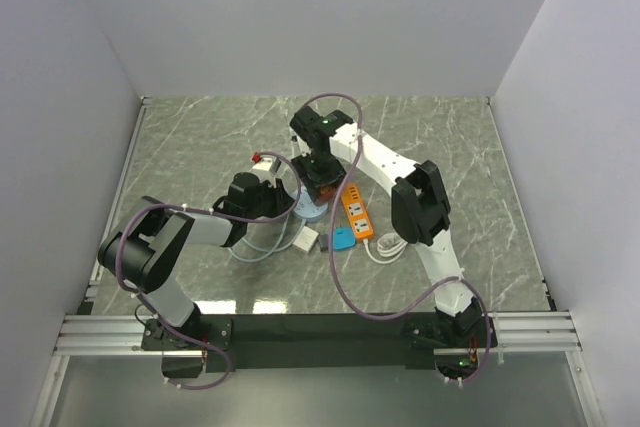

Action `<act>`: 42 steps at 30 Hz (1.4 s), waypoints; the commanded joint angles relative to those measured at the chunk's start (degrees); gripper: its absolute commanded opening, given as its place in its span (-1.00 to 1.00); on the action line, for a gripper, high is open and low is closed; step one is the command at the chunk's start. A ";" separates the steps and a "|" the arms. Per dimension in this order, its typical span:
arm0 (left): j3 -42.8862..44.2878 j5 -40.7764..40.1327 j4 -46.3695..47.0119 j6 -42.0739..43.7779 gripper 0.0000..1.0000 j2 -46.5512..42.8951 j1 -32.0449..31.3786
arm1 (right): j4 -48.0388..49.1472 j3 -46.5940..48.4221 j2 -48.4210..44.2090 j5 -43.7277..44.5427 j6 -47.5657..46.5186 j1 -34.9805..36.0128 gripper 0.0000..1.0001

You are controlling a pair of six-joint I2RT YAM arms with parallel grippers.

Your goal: Insert the plug

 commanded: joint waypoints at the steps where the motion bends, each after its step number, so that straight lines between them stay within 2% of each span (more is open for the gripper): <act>1: -0.92 10.93 -1.56 0.06 -0.99 1.10 -4.16 | 15.47 -1.61 13.05 -10.31 1.08 2.55 -1.00; 17: -1.01 11.28 -0.85 0.15 -0.99 1.46 -4.16 | 11.86 6.21 17.63 -9.52 0.99 2.29 -1.00; 24: -1.01 10.84 -1.20 0.24 -0.99 0.93 -4.16 | 14.85 3.58 17.27 -11.19 2.93 2.99 -1.00; 30: -0.92 10.41 -1.38 0.15 -0.99 1.10 -4.16 | 17.04 0.42 12.36 -9.44 3.37 2.99 -1.00; 34: -1.01 10.05 -1.73 0.33 -0.99 0.67 -4.16 | 19.59 -2.92 8.58 -8.73 3.80 3.08 -0.79; 38: -1.09 9.88 -1.82 0.33 -0.99 0.31 -4.16 | 21.17 -3.71 5.68 -7.59 3.81 2.99 -0.42; 42: -1.18 9.53 -2.08 0.42 -0.99 -0.13 -4.16 | 21.70 -3.28 4.88 -7.15 3.37 3.08 -0.18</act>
